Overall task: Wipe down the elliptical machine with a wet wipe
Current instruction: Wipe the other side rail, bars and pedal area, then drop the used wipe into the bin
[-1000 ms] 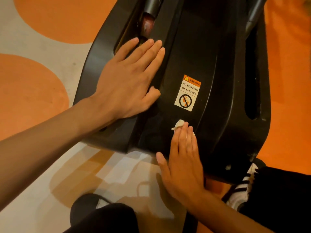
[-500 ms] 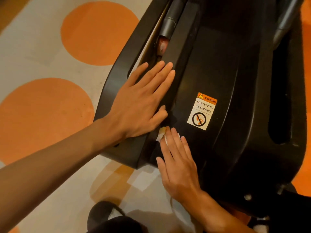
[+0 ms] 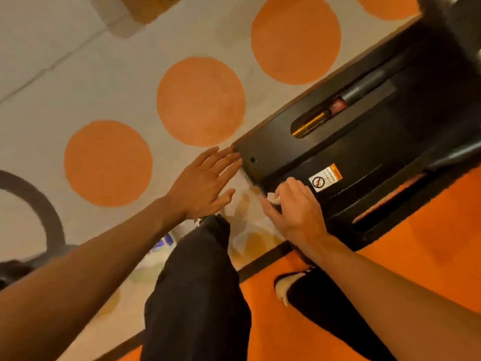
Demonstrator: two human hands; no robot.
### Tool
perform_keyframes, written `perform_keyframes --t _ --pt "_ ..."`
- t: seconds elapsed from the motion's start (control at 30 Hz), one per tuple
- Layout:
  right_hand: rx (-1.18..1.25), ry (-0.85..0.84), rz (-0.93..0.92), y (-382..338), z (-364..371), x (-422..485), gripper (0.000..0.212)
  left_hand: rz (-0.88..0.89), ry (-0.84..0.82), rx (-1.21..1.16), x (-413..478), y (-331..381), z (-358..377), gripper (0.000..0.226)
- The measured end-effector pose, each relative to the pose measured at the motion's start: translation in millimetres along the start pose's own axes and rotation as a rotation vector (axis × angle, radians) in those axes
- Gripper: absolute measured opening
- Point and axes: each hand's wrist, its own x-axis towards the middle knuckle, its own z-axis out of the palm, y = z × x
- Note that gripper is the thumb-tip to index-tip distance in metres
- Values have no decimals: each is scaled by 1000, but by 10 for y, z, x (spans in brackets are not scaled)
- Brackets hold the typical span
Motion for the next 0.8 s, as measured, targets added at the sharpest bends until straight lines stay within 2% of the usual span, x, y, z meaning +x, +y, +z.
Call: perform_keyframes --t 0.07,0.13,0.2,0.33,0.5,0.63,0.8 --pt "-23 -103 -86 -462 -593 29 39 -161 -23 -71 -504 167 -439 65" --pt "-117 -314 -77 -984 -1175 99 37 -311 -31 -142 -1019 379 -900 65" --pt "-206 -421 -95 -1502 -1682 221 40 -488 4 -234 -1484 576 -1417 66" --pt "-262 -484 -167 -2528 -2445 555 42 -822 108 -397 -2409 818 -2290 63" --pt "-327 -464 -244 -3595 -2920 983 44 -1001 191 -469 -3329 783 -3086 60" --pt "-343 -464 -241 -4353 -3067 1428 47 -1121 261 -474 -3672 642 -3347 58" --pt "-456 -541 -390 -5219 -2991 1978 49 -1401 385 -525 -3878 315 -3436 58"
